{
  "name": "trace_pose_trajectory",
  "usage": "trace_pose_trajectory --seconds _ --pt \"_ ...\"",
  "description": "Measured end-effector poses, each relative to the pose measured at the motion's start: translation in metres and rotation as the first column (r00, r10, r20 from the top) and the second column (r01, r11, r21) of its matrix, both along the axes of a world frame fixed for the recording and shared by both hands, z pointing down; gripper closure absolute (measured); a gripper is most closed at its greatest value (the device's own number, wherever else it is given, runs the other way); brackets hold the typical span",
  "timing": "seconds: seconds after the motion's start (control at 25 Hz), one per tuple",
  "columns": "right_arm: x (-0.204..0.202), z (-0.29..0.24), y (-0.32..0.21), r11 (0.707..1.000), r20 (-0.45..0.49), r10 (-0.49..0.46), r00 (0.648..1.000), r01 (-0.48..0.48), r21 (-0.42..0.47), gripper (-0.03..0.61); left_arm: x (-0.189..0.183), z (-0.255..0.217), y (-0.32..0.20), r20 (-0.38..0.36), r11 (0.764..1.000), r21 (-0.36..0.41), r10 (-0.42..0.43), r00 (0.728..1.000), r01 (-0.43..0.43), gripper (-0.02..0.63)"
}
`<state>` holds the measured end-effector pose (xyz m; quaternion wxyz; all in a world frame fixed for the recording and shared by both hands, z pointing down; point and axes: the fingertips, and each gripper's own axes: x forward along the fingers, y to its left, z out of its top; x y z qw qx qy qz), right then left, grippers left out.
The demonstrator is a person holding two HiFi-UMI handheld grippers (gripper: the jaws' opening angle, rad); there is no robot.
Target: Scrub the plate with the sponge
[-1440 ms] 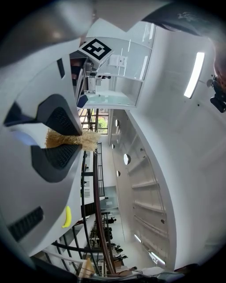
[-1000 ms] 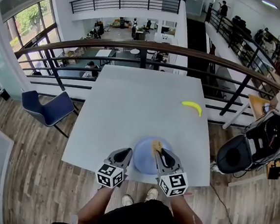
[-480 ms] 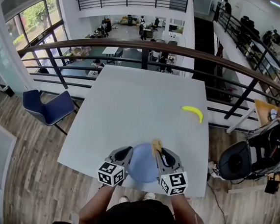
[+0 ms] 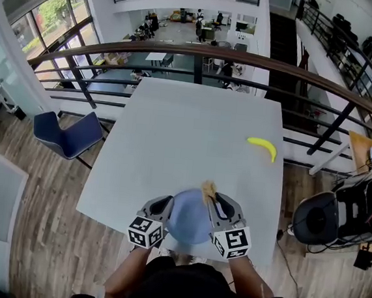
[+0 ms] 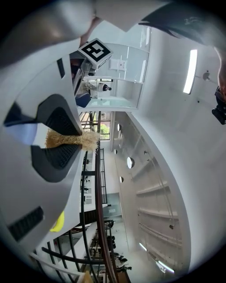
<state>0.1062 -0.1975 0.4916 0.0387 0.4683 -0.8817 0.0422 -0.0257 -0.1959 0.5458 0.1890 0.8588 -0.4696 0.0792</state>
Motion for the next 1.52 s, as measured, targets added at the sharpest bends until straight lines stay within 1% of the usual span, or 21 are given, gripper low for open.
trace_pose_trajectory --seconds 0.24,0.36,0.52,0.64,0.84,1.04,1.2,1.28,1.36,1.52 --pt "0.005 0.006 -0.015 0.999 0.01 0.033 0.999 -0.033 -0.01 0.511 0.006 0.007 -0.016 -0.005 1.0 -0.005 0.03 1.0 -0.03 0.601" --pt "0.001 0.007 -0.015 0.999 -0.009 0.048 0.999 -0.048 -0.018 0.511 0.004 0.007 -0.022 -0.007 0.999 -0.009 0.043 0.999 -0.043 0.601" --pt "-0.012 0.003 -0.013 0.999 -0.02 0.042 0.999 -0.042 -0.007 0.511 -0.005 0.016 -0.028 0.001 0.998 -0.019 0.054 0.999 -0.054 0.6" --pt "-0.021 0.01 -0.014 1.0 -0.027 0.026 0.999 -0.026 -0.005 0.511 -0.006 0.028 -0.03 0.017 0.997 -0.029 0.07 0.997 -0.069 0.6" --pt "-0.031 0.03 -0.009 0.997 -0.032 0.038 0.999 -0.04 -0.069 0.511 -0.009 0.039 -0.025 0.042 0.995 -0.05 0.087 0.995 -0.084 0.6" --pt "-0.037 0.062 -0.011 0.993 -0.092 0.015 0.996 -0.026 -0.111 0.511 -0.022 0.076 -0.032 0.071 0.992 -0.117 0.043 0.997 -0.035 0.599" --pt "-0.04 0.076 -0.003 0.99 -0.103 0.013 0.995 -0.028 -0.14 0.511 -0.044 0.099 -0.028 0.099 0.983 -0.181 -0.008 0.995 0.026 0.595" --pt "-0.038 0.083 -0.003 0.987 -0.106 0.02 0.994 -0.037 -0.159 0.511 -0.049 0.11 -0.027 0.107 0.975 -0.219 -0.018 0.994 0.042 0.576" --pt "-0.035 0.089 -0.006 0.984 -0.104 0.029 0.994 -0.047 -0.175 0.511 -0.05 0.123 -0.026 0.115 0.962 -0.268 -0.012 0.993 0.043 0.52" --pt "-0.037 0.096 -0.005 0.981 -0.099 0.026 0.995 -0.045 -0.19 0.511 -0.052 0.15 -0.016 0.154 0.937 -0.346 0.009 0.988 0.045 0.506"
